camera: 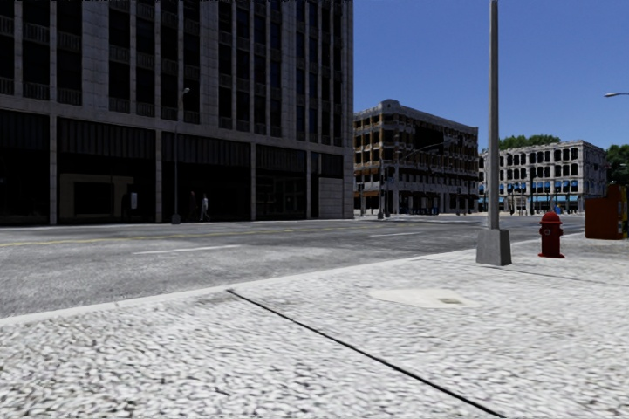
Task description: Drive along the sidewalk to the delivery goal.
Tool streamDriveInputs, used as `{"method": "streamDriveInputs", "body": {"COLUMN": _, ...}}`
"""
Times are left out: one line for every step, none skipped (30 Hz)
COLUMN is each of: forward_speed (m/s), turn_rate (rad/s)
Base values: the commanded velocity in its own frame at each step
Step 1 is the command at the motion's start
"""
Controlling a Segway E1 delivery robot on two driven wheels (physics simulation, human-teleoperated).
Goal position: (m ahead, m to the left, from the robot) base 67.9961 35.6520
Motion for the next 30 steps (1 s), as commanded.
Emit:
{"method": "streamDriveInputs", "body": {"forward_speed": 1.27, "turn_rate": -0.58}}
{"method": "streamDriveInputs", "body": {"forward_speed": 1.27, "turn_rate": -0.58}}
{"method": "streamDriveInputs", "body": {"forward_speed": 1.27, "turn_rate": -0.58}}
{"method": "streamDriveInputs", "body": {"forward_speed": 1.27, "turn_rate": -0.59}}
{"method": "streamDriveInputs", "body": {"forward_speed": 1.27, "turn_rate": -0.60}}
{"method": "streamDriveInputs", "body": {"forward_speed": 1.27, "turn_rate": -0.60}}
{"method": "streamDriveInputs", "body": {"forward_speed": 1.27, "turn_rate": -0.61}}
{"method": "streamDriveInputs", "body": {"forward_speed": 1.27, "turn_rate": -0.61}}
{"method": "streamDriveInputs", "body": {"forward_speed": 1.27, "turn_rate": -0.61}}
{"method": "streamDriveInputs", "body": {"forward_speed": 1.27, "turn_rate": -0.61}}
{"method": "streamDriveInputs", "body": {"forward_speed": 1.27, "turn_rate": -0.61}}
{"method": "streamDriveInputs", "body": {"forward_speed": 1.29, "turn_rate": -0.61}}
{"method": "streamDriveInputs", "body": {"forward_speed": 1.33, "turn_rate": -0.61}}
{"method": "streamDriveInputs", "body": {"forward_speed": 1.38, "turn_rate": -0.61}}
{"method": "streamDriveInputs", "body": {"forward_speed": 1.38, "turn_rate": -0.61}}
{"method": "streamDriveInputs", "body": {"forward_speed": 1.41, "turn_rate": -0.61}}
{"method": "streamDriveInputs", "body": {"forward_speed": 1.44, "turn_rate": -0.61}}
{"method": "streamDriveInputs", "body": {"forward_speed": 1.46, "turn_rate": -0.61}}
{"method": "streamDriveInputs", "body": {"forward_speed": 1.46, "turn_rate": -0.61}}
{"method": "streamDriveInputs", "body": {"forward_speed": 1.47, "turn_rate": -0.61}}
{"method": "streamDriveInputs", "body": {"forward_speed": 1.47, "turn_rate": -0.61}}
{"method": "streamDriveInputs", "body": {"forward_speed": 1.47, "turn_rate": -0.61}}
{"method": "streamDriveInputs", "body": {"forward_speed": 1.48, "turn_rate": -0.61}}
{"method": "streamDriveInputs", "body": {"forward_speed": 1.49, "turn_rate": -0.61}}
{"method": "streamDriveInputs", "body": {"forward_speed": 1.50, "turn_rate": -0.61}}
{"method": "streamDriveInputs", "body": {"forward_speed": 1.52, "turn_rate": -0.61}}
{"method": "streamDriveInputs", "body": {"forward_speed": 1.52, "turn_rate": -0.61}}
{"method": "streamDriveInputs", "body": {"forward_speed": 1.52, "turn_rate": -0.61}}
{"method": "streamDriveInputs", "body": {"forward_speed": 1.52, "turn_rate": -0.61}}
{"method": "streamDriveInputs", "body": {"forward_speed": 1.52, "turn_rate": -0.61}}
